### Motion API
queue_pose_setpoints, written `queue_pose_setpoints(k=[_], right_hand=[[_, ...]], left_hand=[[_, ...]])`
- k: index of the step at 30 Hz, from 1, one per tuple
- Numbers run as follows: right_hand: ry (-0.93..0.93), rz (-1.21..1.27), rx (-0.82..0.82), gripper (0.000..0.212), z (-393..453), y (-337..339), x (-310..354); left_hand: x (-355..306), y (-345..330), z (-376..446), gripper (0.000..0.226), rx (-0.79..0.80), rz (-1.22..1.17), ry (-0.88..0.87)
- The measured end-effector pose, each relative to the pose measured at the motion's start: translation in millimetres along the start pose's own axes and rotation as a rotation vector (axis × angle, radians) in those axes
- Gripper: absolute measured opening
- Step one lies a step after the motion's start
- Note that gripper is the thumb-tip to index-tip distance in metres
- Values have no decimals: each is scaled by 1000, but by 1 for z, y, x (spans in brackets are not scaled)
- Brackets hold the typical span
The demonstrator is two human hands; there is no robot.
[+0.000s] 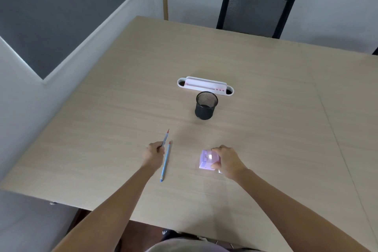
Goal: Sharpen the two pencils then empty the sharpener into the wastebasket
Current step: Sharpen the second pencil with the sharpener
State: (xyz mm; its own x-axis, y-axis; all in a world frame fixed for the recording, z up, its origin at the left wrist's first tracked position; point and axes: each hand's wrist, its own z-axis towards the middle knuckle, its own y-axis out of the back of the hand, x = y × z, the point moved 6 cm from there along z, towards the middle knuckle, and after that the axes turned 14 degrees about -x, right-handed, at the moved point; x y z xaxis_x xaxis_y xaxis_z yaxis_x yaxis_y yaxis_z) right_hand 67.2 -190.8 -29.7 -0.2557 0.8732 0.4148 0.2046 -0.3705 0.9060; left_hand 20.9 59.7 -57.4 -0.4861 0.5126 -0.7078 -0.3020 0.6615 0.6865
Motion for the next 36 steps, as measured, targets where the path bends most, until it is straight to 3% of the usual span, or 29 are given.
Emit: queue_pose_setpoints(k=[4,7,12,18,20,23,27,32,36], right_hand=[[9,-10,-12,22,0,0,1],[6,-7,-14,26,0,1,0],[-10,7,6,34,0,1,2],[-11,14,3,29,0,3,2],[-6,12,-1,29,-1,3,2],[-10,27,-3,28,-2,3,2],[-7,26,1,25,-3,4,2],[-10,6,11,23,-4,5,4],[-8,-17,17,24,-4,4,4]], left_hand=[[26,13,6,24,-185,-35,268],[38,14,7,23,-190,-4,373],[44,7,6,19,-184,-4,421],[47,2,10,18,-185,15,388],[45,2,10,17,-206,41,330],[25,-5,5,24,-229,144,51],[12,-38,-15,44,-28,450,-85],[13,-50,-32,23,1,701,-130],[8,-54,-47,15,41,608,-255]])
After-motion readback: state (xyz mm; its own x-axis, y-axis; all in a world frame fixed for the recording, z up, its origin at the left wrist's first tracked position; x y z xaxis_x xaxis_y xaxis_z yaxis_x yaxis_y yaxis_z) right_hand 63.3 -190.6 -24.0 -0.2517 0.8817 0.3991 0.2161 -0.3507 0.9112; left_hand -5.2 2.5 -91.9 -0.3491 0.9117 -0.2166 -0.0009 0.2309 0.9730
